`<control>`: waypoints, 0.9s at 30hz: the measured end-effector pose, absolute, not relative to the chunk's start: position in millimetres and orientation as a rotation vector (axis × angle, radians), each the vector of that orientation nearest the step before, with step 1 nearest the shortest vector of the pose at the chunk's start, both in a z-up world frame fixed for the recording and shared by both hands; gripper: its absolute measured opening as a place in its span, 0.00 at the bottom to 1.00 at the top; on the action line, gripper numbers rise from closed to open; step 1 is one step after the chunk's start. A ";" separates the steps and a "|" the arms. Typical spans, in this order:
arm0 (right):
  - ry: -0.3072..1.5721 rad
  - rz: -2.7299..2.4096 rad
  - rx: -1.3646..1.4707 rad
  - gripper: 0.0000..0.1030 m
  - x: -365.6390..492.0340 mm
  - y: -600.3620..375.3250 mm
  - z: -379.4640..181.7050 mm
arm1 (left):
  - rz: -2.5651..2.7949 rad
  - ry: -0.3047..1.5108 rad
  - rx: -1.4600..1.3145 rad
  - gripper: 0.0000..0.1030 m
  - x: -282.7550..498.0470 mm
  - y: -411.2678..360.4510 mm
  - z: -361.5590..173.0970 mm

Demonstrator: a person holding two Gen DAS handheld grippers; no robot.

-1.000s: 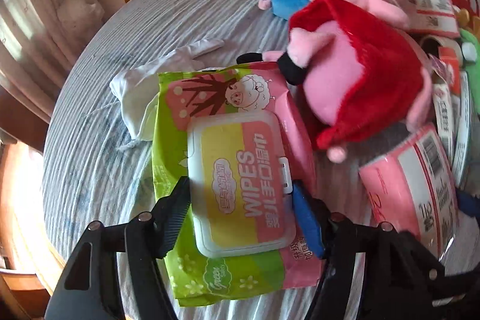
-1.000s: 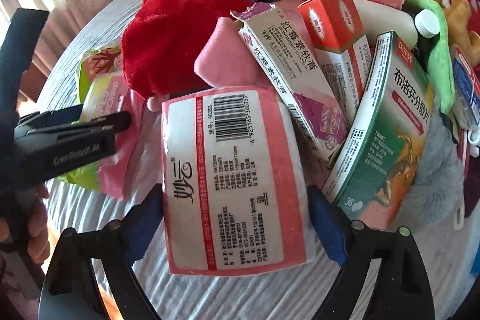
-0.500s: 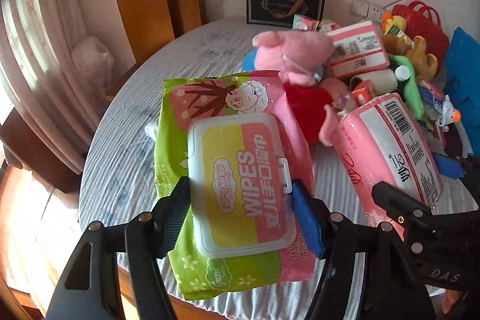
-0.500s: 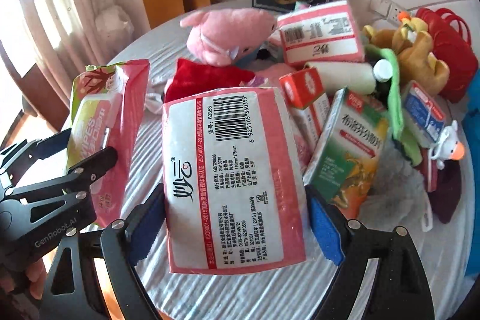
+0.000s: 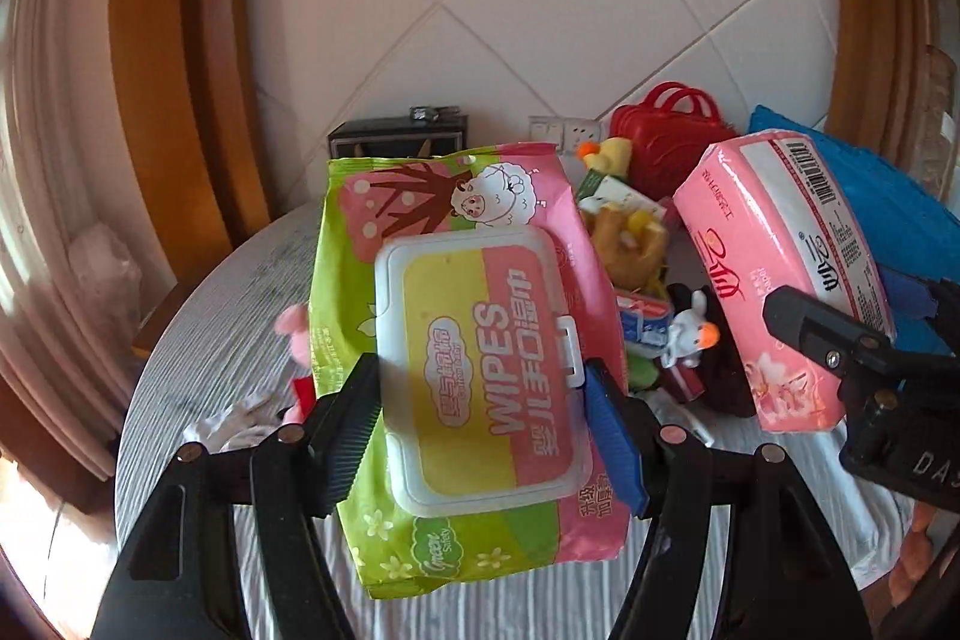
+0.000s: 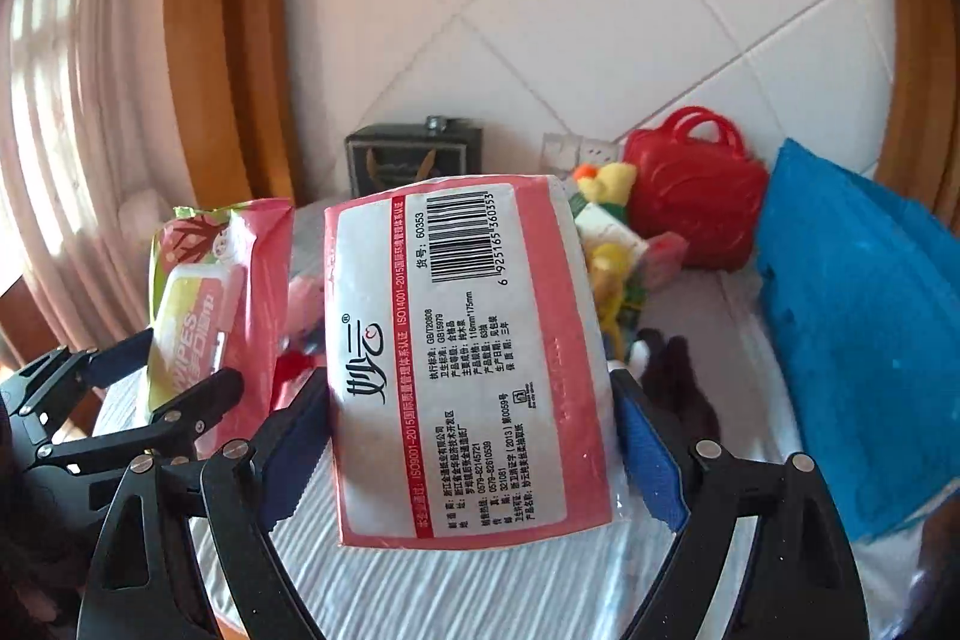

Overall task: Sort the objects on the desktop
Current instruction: 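Lift both held packs and carry them over the blue crate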

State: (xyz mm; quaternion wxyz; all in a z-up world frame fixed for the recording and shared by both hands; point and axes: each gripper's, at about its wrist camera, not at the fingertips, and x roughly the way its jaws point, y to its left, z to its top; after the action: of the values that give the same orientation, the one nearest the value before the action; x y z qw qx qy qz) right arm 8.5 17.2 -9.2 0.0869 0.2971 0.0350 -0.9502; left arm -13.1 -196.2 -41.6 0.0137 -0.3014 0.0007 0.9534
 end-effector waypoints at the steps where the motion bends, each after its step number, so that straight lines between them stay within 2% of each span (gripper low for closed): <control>1: 0.096 -2.870 0.860 0.86 10.9 34.1 0.6 | 2.955 0.013 -0.910 0.64 -16.3 -180.5 -34.7; 7: 0.053 -3.083 0.735 0.86 24.6 142.1 49.5 | 2.852 0.078 -0.768 0.64 -32.0 -71.8 1.6; 16: 0.077 -3.343 0.630 0.86 35.7 310.0 93.3 | 2.696 0.116 -0.594 0.64 -50.6 119.3 44.6; 23: 0.106 -3.498 0.626 0.86 40.7 417.5 108.5 | 2.605 0.161 -0.543 0.64 -57.6 243.5 69.1; 27: 0.076 -3.548 0.683 0.86 42.8 463.6 93.2 | 2.559 0.217 -0.585 0.64 -65.7 295.4 66.9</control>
State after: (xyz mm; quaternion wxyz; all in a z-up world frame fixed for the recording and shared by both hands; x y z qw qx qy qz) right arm 42.8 463.6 93.2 -0.2339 0.1838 0.0206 -0.9545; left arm -65.7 295.4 66.9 0.2511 -0.2150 0.0796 0.9404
